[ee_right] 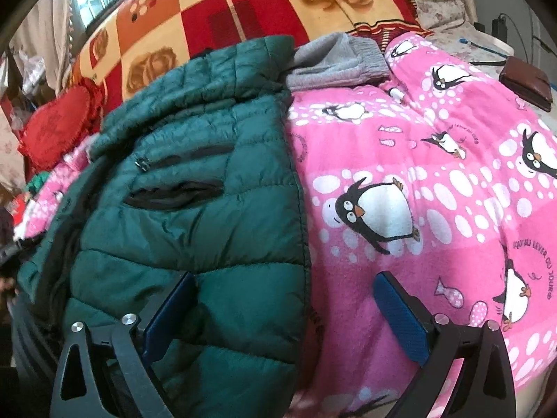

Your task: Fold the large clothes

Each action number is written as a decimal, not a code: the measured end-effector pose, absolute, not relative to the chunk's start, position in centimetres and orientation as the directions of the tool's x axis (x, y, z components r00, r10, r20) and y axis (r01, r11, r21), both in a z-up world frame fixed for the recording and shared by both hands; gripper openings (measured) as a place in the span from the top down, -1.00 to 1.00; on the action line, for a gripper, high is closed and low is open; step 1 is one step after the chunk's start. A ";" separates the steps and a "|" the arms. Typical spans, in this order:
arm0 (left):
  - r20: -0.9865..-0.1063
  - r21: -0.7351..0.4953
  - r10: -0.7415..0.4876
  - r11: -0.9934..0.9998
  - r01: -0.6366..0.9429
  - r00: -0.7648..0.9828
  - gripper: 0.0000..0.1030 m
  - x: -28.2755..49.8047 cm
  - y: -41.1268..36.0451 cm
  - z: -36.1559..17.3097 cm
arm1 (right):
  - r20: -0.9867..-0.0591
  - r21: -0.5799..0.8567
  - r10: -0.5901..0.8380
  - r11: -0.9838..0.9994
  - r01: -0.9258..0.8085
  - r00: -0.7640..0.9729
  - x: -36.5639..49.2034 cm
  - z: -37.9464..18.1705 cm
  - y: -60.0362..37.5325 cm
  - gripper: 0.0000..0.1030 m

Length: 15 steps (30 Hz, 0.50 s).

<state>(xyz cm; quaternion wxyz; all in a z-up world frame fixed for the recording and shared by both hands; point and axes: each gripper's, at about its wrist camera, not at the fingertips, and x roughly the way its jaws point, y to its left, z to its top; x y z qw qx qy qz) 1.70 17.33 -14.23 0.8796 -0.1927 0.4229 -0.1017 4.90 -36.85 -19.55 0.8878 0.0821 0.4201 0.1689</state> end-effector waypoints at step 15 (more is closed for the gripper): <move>-0.686 -0.495 -0.434 0.866 0.063 0.584 -0.39 -0.3 17.1 -13.9 | -0.552 0.539 0.677 0.736 -0.410 0.487 4.1 -19.2 -36.3 -0.57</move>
